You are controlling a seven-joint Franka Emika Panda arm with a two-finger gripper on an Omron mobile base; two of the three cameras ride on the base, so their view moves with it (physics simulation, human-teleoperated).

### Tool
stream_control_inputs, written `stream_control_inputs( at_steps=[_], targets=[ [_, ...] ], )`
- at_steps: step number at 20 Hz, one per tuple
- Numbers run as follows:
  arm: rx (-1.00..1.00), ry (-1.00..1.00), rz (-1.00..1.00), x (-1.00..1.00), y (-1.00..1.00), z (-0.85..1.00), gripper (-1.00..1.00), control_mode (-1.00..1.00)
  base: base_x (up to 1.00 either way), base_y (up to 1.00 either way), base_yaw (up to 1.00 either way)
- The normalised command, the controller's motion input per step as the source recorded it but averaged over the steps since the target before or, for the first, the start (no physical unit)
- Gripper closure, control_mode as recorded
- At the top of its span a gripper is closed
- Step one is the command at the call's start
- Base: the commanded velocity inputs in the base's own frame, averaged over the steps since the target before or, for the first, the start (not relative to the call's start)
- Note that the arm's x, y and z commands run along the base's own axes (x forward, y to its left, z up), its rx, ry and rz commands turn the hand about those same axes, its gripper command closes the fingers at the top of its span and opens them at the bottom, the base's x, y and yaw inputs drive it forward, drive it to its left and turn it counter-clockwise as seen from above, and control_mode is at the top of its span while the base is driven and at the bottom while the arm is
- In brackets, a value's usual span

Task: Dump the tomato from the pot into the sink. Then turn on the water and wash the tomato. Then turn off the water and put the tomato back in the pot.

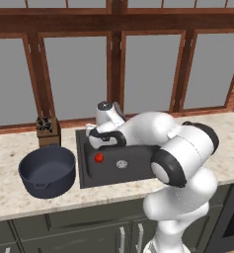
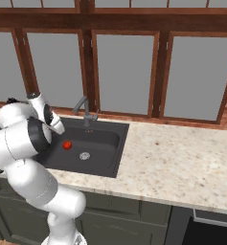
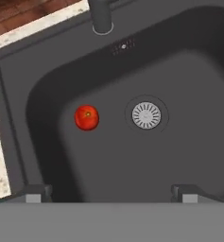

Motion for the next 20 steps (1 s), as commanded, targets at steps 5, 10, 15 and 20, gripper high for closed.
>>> stream_control_inputs(
  at_steps=[5, 10, 15, 20],
  targets=[
    [-0.01, -0.01, 0.14, 0.08, 0.05, -0.44, -1.0, -1.0, 0.0, 0.0, 0.0],
    [-0.01, 0.0, 0.1, 0.23, 0.0, -0.4, -1.0, -1.0, 0.0, 0.0, 0.0],
    [-0.04, -0.03, 0.09, 0.09, 0.0, -0.32, -1.0, -1.0, 0.0, 0.0, 0.0],
    [-0.03, -0.03, 0.08, 0.02, 0.01, -0.24, -1.0, -1.0, 0.0, 0.0, 0.0]
  ],
)
